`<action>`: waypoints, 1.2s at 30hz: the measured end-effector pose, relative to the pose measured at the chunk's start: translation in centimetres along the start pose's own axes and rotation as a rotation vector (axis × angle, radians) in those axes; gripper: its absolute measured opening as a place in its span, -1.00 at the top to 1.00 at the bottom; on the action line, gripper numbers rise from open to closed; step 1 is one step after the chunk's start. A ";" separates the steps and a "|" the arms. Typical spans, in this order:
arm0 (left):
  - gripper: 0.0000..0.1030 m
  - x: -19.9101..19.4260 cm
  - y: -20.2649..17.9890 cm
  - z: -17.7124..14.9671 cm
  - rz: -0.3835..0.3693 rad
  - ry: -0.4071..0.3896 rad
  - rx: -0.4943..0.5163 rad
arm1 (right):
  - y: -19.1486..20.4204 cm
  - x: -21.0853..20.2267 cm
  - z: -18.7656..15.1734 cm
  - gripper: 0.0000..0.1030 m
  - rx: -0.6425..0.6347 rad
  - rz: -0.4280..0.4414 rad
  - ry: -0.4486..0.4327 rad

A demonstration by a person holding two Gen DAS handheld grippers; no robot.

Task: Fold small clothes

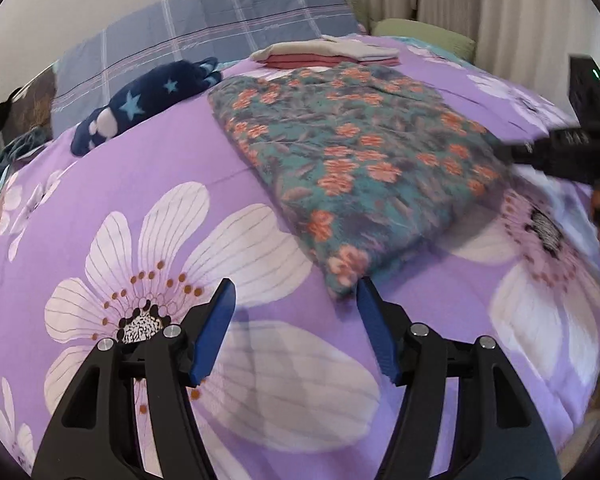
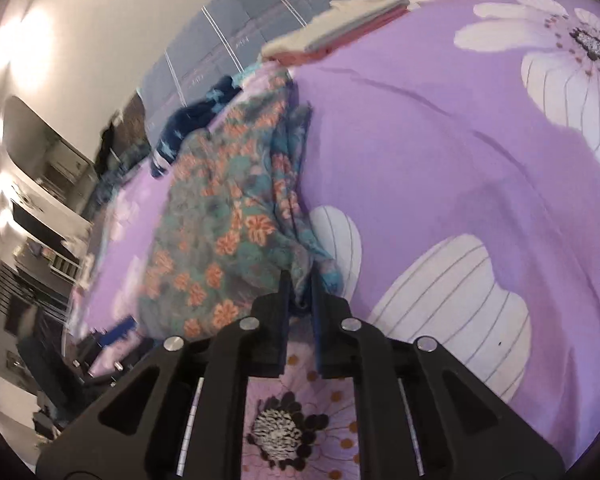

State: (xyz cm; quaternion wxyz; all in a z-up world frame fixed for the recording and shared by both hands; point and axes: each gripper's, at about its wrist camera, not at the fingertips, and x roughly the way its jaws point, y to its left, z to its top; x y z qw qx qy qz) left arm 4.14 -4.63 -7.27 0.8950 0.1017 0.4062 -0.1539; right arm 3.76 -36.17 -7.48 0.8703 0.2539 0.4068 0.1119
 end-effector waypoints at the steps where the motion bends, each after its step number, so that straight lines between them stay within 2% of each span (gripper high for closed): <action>1: -0.23 -0.7 0.1 0.2 -0.043 -0.013 -0.011 | 0.6 -0.6 0.2 0.69 -0.039 -0.020 -0.031; 3: -0.23 -2.0 0.2 0.9 -0.100 -0.051 -0.023 | 2.0 -1.5 0.6 0.69 -0.120 -0.024 -0.078; 7: -0.18 -2.8 -1.0 3.6 -0.143 -0.149 0.012 | 3.2 -0.9 0.7 0.69 -0.165 0.042 -0.057; 9: -0.18 -1.3 -1.7 4.4 -0.156 -0.139 0.022 | 3.3 0.6 0.5 0.69 -0.179 0.001 -0.022; 10: -0.18 0.3 -1.8 4.6 -0.162 -0.111 0.019 | 3.0 1.3 0.4 0.69 -0.179 -0.037 0.001; 12: -0.18 3.5 -2.1 4.2 -0.147 -0.018 0.003 | 2.4 2.3 0.1 0.85 -0.171 -0.094 0.031; 14: -0.18 4.1 -2.3 3.6 -0.131 -0.025 0.011 | 2.4 2.1 0.1 0.86 -0.180 -0.081 0.030; 16: -0.22 3.7 -2.8 3.5 -0.129 -0.037 0.037 | 3.4 1.3 0.8 0.74 -0.237 -0.093 -0.003; 17: -0.22 3.8 -2.9 3.5 -0.129 -0.034 0.039 | 3.9 1.0 1.3 0.48 -0.264 -0.108 -0.023; 18: -0.23 3.9 -2.9 3.5 -0.130 -0.030 0.038 | 4.6 0.9 2.3 0.37 -0.288 -0.119 -0.043; 20: -0.23 3.9 -2.9 3.5 -0.132 -0.031 0.036 | 5.5 1.4 4.3 0.37 -0.314 -0.106 -0.047; 23: -0.24 3.9 -2.8 3.4 -0.137 -0.037 0.023 | 5.9 4.5 7.8 0.36 -0.330 -0.108 -0.007; 25: -0.27 3.8 -2.6 3.4 -0.146 -0.042 0.009 | 4.8 7.9 10.2 0.32 -0.269 -0.093 0.069; 26: -0.28 3.8 -2.5 3.4 -0.153 -0.045 0.003 | 3.8 9.9 11.3 0.31 -0.210 -0.046 0.117; 28: -0.29 3.6 -2.5 3.2 -0.155 -0.048 0.000 | 3.0 11.9 12.5 0.31 -0.149 0.013 0.149; 29: -0.30 3.6 -2.6 3.2 -0.155 -0.048 0.003 | 2.8 12.5 12.9 0.38 -0.140 0.022 0.147; 30: -0.32 3.6 -2.7 3.2 -0.153 -0.048 0.007 | 2.9 12.7 13.3 0.75 -0.155 0.021 0.122; 31: -0.32 3.7 -2.8 3.2 -0.151 -0.049 0.010 | 3.1 12.4 13.5 0.86 -0.174 0.017 0.099; 33: -0.33 3.7 -2.9 3.2 -0.150 -0.050 0.016 | 3.2 12.2 13.6 0.89 -0.203 -0.034 0.074; 35: -0.33 3.7 -2.9 3.1 -0.154 -0.050 0.015 | 2.9 12.7 13.1 0.89 -0.246 -0.115 0.087; 36: -0.33 3.7 -2.9 3.1 -0.159 -0.050 0.014 | 2.6 13.0 12.9 0.82 -0.257 -0.133 0.099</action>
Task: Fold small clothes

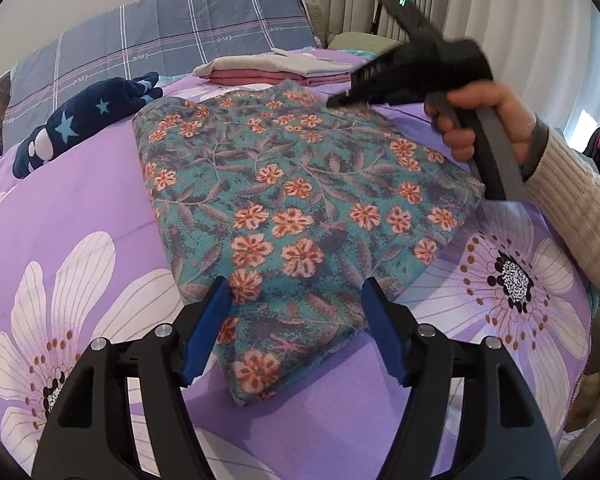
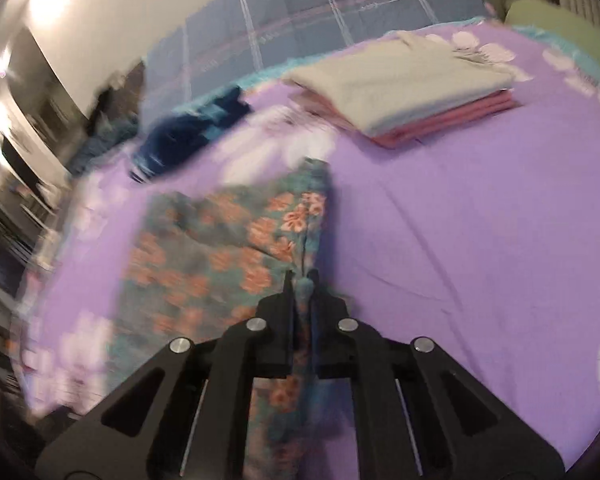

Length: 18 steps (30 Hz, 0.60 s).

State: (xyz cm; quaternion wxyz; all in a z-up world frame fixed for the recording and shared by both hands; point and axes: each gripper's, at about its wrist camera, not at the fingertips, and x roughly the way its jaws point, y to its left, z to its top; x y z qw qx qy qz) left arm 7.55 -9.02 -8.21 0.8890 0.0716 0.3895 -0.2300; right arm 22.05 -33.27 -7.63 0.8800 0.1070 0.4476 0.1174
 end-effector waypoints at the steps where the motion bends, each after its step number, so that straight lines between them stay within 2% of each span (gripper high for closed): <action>1: -0.34 0.0 0.1 0.0 -0.004 0.000 0.000 | -0.4 -0.1 0.1 0.80 0.008 0.003 -0.003; 3: -0.34 0.0 0.2 0.0 -0.008 -0.002 -0.003 | -1.0 -1.0 0.8 0.50 0.050 0.032 -0.038; 6: -0.36 0.0 0.4 0.1 -0.017 -0.003 -0.007 | -1.2 -1.4 3.0 0.43 0.067 0.062 -0.058; 8: -0.37 0.1 0.3 0.2 -0.018 -0.003 -0.003 | -1.2 -0.1 4.7 0.28 0.071 0.091 -0.013; 11: -0.39 0.2 0.1 0.2 -0.010 -0.004 0.007 | -1.2 2.6 6.7 0.24 0.088 0.075 0.041; 12: -0.39 0.2 0.1 0.2 -0.009 -0.005 0.009 | -0.9 3.6 7.2 0.28 0.076 0.072 0.057; 13: -0.39 0.2 0.0 0.2 -0.008 -0.006 0.008 | -0.5 4.3 7.5 0.45 0.055 0.069 0.069; 14: -0.39 0.2 0.0 0.1 -0.009 -0.006 0.008 | 0.1 4.9 7.8 0.93 0.027 0.068 0.082; 18: -0.40 0.2 0.0 0.2 -0.014 -0.006 0.004 | 2.8 2.3 8.6 0.93 -0.114 0.105 -0.076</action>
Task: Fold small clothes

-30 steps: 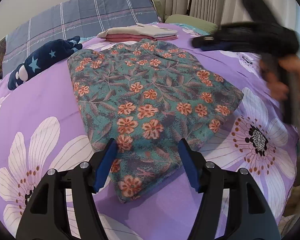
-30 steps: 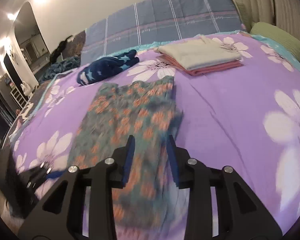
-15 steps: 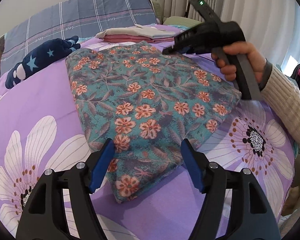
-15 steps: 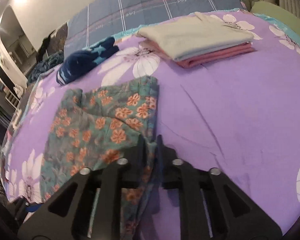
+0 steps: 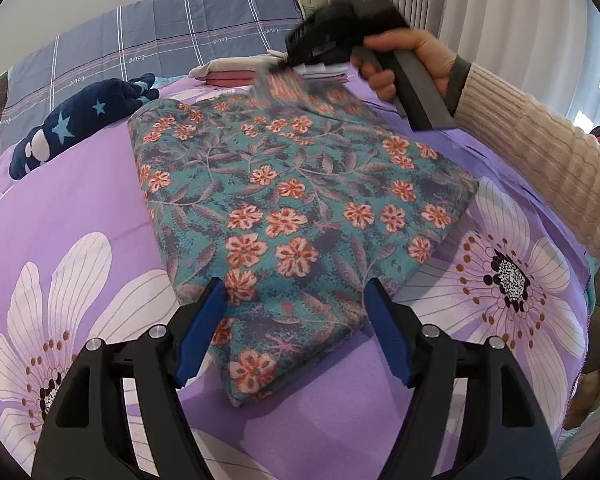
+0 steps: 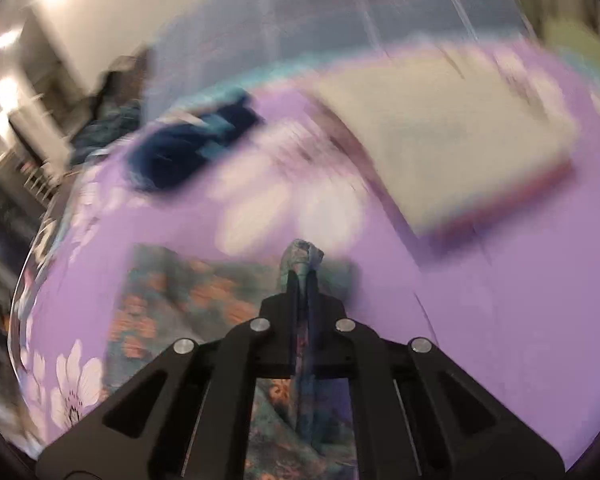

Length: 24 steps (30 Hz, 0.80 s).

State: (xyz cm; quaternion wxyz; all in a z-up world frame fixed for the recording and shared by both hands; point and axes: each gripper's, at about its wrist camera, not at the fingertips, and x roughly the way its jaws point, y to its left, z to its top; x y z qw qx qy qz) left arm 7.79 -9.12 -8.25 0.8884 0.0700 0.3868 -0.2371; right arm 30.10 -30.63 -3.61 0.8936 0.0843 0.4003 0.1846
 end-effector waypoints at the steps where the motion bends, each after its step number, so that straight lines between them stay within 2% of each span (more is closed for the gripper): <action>1: -0.42 0.0 -0.1 0.0 -0.003 0.001 0.001 | 0.0 0.0 0.2 0.94 -0.001 -0.021 -0.006; 2: -0.46 0.0 -0.3 0.0 -0.005 0.002 0.004 | -0.4 0.4 0.3 0.93 0.005 -0.049 0.007; 4: -0.49 0.1 -0.7 0.0 0.000 0.004 0.023 | -1.6 2.6 -0.4 0.93 0.010 -0.137 0.098; 6: -0.50 0.1 -1.1 -0.1 0.014 0.003 0.040 | -2.6 4.0 -1.9 0.78 0.019 -0.179 0.132; 7: -0.50 0.0 -1.3 -0.1 0.019 0.004 0.044 | -2.7 4.0 -2.1 0.75 0.034 -0.173 0.115; 8: -0.50 0.0 -1.3 -0.2 0.019 0.005 0.045 | -2.8 3.5 -2.2 0.65 0.062 -0.169 0.094; 9: -0.50 0.0 -1.4 -0.2 0.020 0.005 0.044 | -2.9 2.5 -2.2 0.45 0.103 -0.174 0.066; 10: -0.50 0.0 -1.4 -0.1 0.019 0.005 0.043 | -2.6 1.9 -2.2 0.37 0.109 -0.174 0.051; 14: -0.50 -0.3 -1.2 -0.1 0.003 -0.001 0.029 | -0.3 -2.8 -2.6 0.46 0.039 -0.120 -0.002; 16: -0.50 -0.5 -0.8 -0.2 -0.017 -0.009 0.009 | 1.5 -5.4 -4.3 0.47 0.004 -0.043 -0.002; 20: -0.50 -1.4 0.3 -0.5 -0.050 -0.043 -0.049 | 4.6 -10.2 -11.2 0.47 -0.039 0.081 0.032; 21: -0.50 -1.8 0.7 -0.5 -0.056 -0.054 -0.062 | 5.2 -11.4 -13.7 0.47 -0.053 0.093 0.039; 23: -0.50 -2.6 1.0 -0.7 -0.078 -0.080 -0.076 | 5.3 -12.4 -17.1 0.49 -0.051 0.042 0.063; 24: -0.50 -3.1 1.1 -0.7 -0.073 -0.091 -0.078 | 5.0 -12.3 -18.4 0.63 -0.034 0.001 0.084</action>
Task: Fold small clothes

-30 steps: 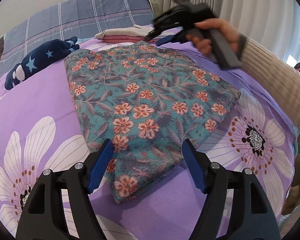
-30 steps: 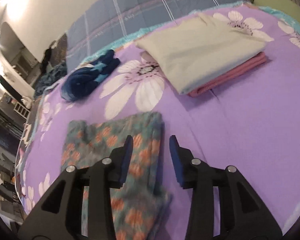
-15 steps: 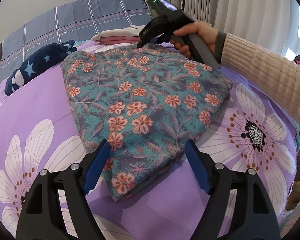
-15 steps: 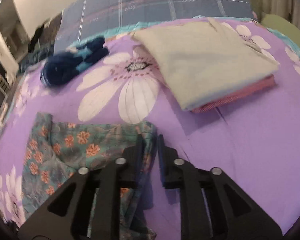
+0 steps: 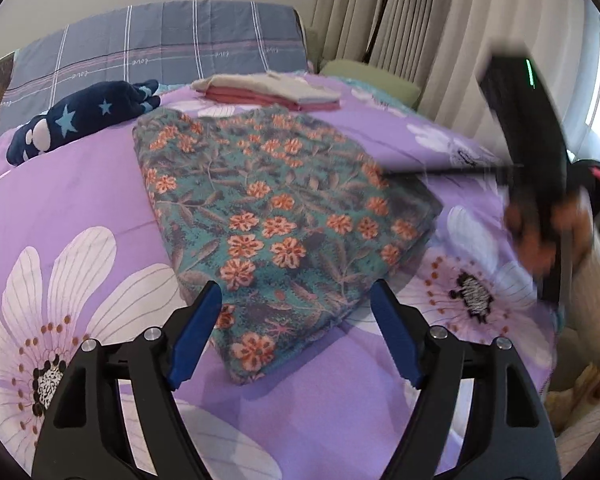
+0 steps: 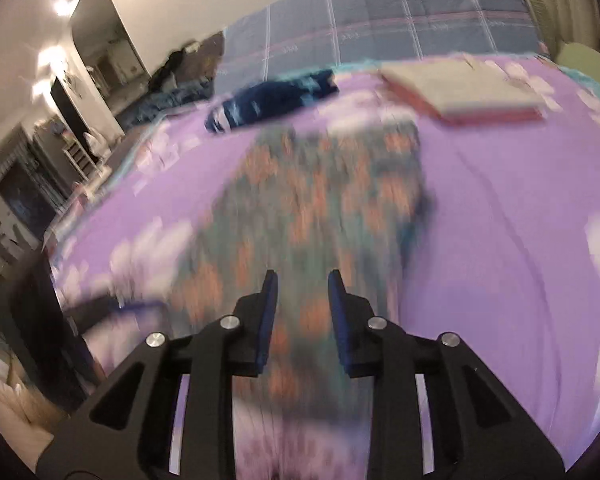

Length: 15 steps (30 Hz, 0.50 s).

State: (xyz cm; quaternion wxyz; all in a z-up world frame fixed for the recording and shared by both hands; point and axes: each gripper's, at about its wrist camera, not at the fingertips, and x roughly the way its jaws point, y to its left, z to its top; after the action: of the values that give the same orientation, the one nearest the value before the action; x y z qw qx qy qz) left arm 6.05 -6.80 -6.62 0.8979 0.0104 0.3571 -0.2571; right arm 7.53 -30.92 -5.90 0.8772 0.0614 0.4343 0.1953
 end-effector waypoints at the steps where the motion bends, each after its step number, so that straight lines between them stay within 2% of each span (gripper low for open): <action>1: -0.50 -0.1 0.1 0.1 0.014 0.000 0.004 | -0.8 0.2 -1.4 0.73 0.045 -0.043 0.024; 2: -0.50 -0.1 0.3 0.1 0.038 0.007 0.010 | -1.4 0.2 -2.4 0.82 0.097 -0.054 0.023; 3: -0.50 0.0 0.5 0.1 0.068 0.014 0.011 | -1.6 -0.3 -3.1 0.82 0.161 -0.040 0.012; 4: -0.50 0.3 1.0 0.1 0.125 0.030 0.000 | -1.4 -0.7 -3.4 0.82 0.180 -0.049 0.011; 6: -0.50 1.0 2.7 -0.4 0.176 0.078 -0.064 | -0.6 -1.2 -3.3 0.84 0.163 -0.086 0.009; 7: -0.50 1.4 3.5 -0.7 0.181 0.106 -0.104 | -0.3 -1.3 -3.4 0.84 0.153 -0.100 0.010; 9: -0.50 1.3 4.3 -1.0 0.172 0.114 -0.144 | 0.2 -2.0 -3.3 0.83 0.142 -0.116 -0.006; 13: -0.50 0.8 3.5 -1.4 0.208 0.119 -0.104 | 0.9 -3.8 -3.0 0.75 0.083 -0.137 -0.113; 15: -0.50 0.7 3.0 -1.5 0.222 0.122 -0.088 | 0.2 -2.5 -2.9 0.68 0.089 -0.182 -0.072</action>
State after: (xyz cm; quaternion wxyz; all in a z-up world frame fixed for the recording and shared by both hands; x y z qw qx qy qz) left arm 6.91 -4.21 -8.65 0.8970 0.0259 0.4186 -0.1393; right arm 3.78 -31.91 -5.79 0.9028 0.0676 0.4144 0.0931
